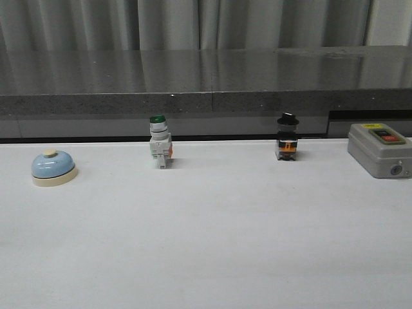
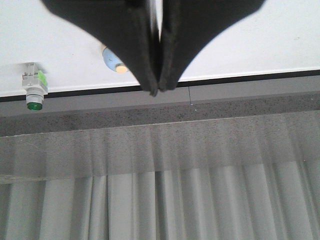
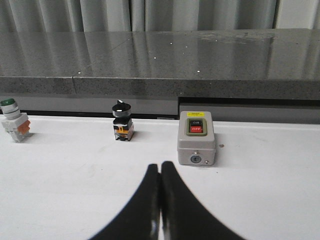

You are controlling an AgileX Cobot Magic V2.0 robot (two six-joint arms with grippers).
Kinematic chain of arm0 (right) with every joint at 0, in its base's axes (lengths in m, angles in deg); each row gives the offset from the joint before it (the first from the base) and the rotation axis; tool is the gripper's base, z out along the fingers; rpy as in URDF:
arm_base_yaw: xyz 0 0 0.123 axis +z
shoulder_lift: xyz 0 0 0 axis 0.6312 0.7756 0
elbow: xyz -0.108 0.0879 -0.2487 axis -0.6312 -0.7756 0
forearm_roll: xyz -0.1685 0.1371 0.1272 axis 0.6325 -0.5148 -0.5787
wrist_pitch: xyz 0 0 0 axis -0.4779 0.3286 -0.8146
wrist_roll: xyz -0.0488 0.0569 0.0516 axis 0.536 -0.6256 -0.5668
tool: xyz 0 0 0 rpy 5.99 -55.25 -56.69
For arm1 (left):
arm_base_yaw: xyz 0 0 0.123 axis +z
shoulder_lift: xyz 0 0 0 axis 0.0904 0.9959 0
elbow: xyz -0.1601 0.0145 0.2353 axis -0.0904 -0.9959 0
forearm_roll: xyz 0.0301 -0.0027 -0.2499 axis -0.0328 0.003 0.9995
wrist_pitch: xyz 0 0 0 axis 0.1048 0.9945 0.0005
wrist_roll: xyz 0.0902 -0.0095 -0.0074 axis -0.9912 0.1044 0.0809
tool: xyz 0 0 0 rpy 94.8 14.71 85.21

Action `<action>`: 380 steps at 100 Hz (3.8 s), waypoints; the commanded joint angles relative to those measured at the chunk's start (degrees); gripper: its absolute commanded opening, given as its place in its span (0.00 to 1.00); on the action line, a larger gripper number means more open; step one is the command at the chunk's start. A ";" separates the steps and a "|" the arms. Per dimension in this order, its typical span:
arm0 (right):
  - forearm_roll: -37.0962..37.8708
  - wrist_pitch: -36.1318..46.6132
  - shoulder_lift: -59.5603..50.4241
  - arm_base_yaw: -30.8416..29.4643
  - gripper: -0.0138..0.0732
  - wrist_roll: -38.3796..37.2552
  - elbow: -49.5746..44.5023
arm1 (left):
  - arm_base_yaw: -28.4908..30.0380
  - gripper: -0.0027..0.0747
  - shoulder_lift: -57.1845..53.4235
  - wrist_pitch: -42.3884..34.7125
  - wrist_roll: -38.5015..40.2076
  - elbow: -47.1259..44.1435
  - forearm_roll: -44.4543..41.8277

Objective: Place and press bell with both arms

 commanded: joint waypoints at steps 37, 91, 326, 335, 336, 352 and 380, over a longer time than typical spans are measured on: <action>-0.26 4.82 -1.06 -0.53 0.09 0.38 0.78 | -0.12 0.01 -1.77 -5.20 0.47 -2.28 0.36; -0.26 4.82 -1.06 -0.53 0.09 0.38 0.78 | -0.12 0.01 13.15 16.56 0.47 20.83 7.28; -0.26 4.82 -1.06 -0.53 0.09 0.38 0.78 | -0.22 0.86 89.84 37.19 -2.70 71.75 10.88; -0.26 4.82 -1.06 -0.53 0.09 0.38 0.78 | -0.69 0.86 93.99 37.53 -2.81 74.82 10.61; -0.26 4.82 -1.06 -0.53 0.09 0.38 0.78 | -0.83 0.86 94.28 37.53 -2.81 75.03 10.61; -0.26 4.82 -1.06 -0.53 0.09 0.38 0.78 | -2.40 0.86 100.85 37.53 -3.77 79.86 10.39; -0.26 4.82 -1.06 -0.53 0.09 0.38 0.78 | -3.47 0.86 109.69 38.66 -3.77 85.32 9.82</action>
